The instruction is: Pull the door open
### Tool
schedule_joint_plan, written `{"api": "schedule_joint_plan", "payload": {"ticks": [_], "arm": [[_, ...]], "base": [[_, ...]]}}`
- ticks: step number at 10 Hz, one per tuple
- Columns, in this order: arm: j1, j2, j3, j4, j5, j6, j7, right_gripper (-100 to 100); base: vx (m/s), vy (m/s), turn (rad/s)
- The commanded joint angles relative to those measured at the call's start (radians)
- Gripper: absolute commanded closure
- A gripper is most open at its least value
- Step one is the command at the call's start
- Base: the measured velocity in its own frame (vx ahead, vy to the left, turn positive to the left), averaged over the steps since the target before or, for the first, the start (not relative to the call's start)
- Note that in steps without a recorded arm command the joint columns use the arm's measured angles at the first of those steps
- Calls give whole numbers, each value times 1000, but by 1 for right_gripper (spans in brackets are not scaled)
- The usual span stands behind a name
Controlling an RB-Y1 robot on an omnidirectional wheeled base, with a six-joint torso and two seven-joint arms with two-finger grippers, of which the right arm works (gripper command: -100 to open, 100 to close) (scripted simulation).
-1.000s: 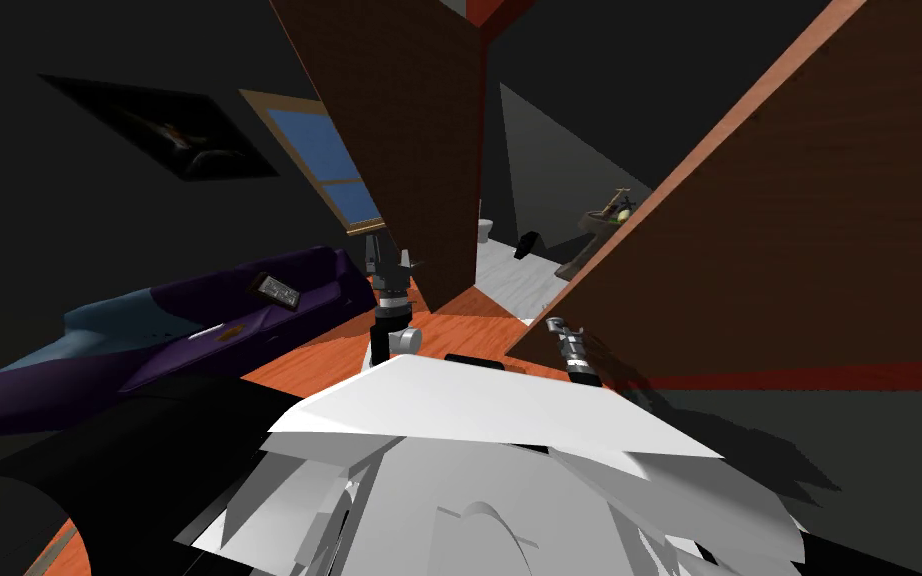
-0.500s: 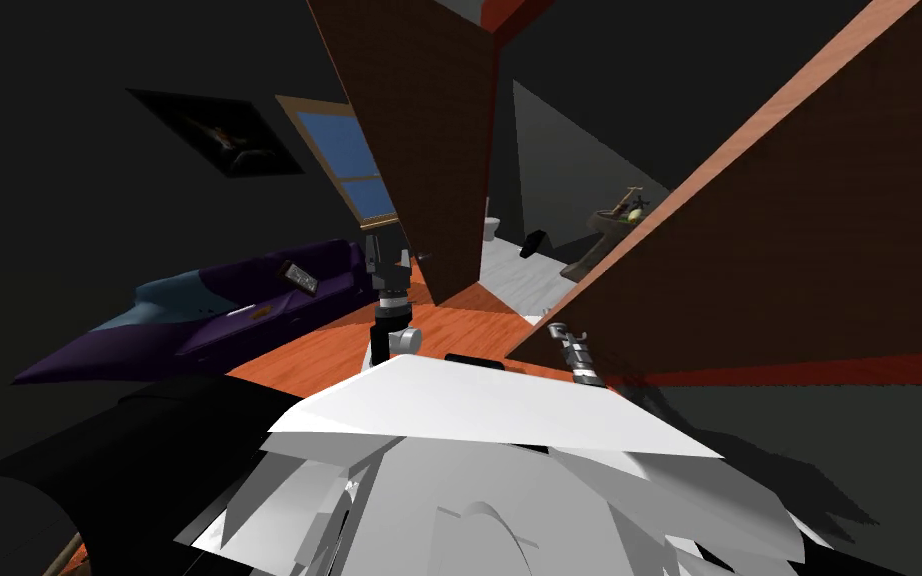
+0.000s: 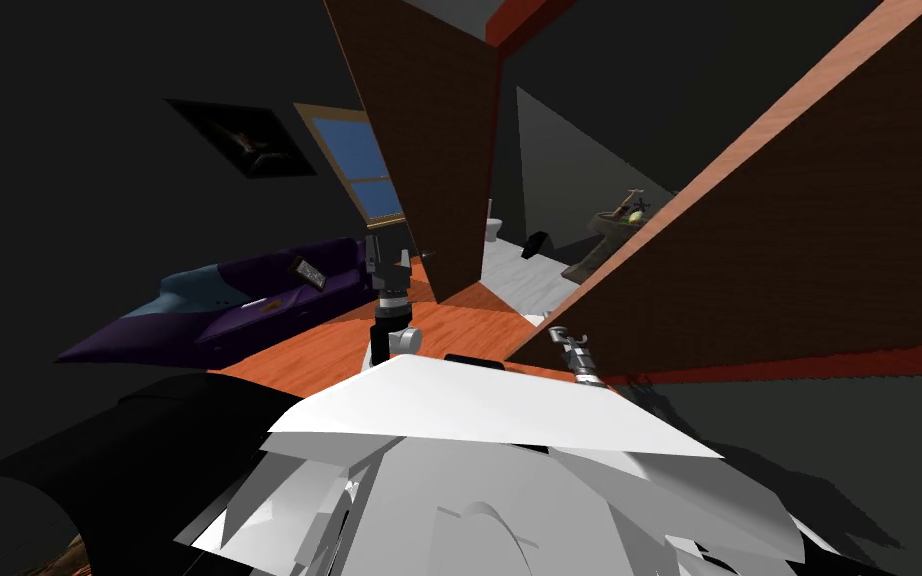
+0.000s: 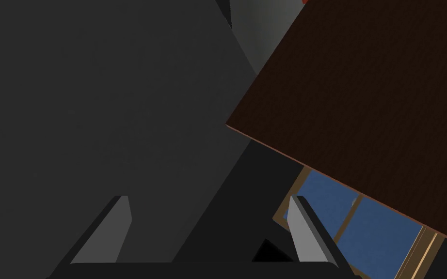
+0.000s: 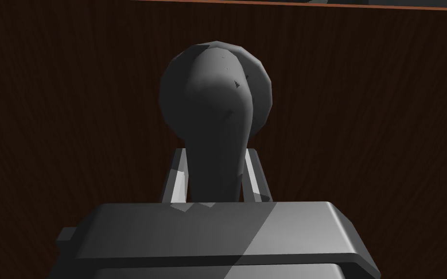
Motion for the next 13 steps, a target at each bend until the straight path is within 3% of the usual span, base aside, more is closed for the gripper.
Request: {"api": "schedule_joint_plan", "payload": {"ticks": [1, 5, 7, 8, 10, 13], "arm": [[12, -6, 9, 4, -1, -22, -6, 100], [37, -24, 30, 25, -7, -84, -21, 100], [37, -24, 30, 25, -7, -84, -21, 100], [48, -32, 39, 35, -10, -111, -28, 100], [55, -37, 45, 42, -11, -129, -32, 100], [40, -20, 27, 21, 8, -92, -26, 100]], "base": [[-196, -71, 191], [-219, -74, 184], [-86, -27, 18], [-115, -51, 222], [-176, -67, 167], [-113, -30, 90]]}}
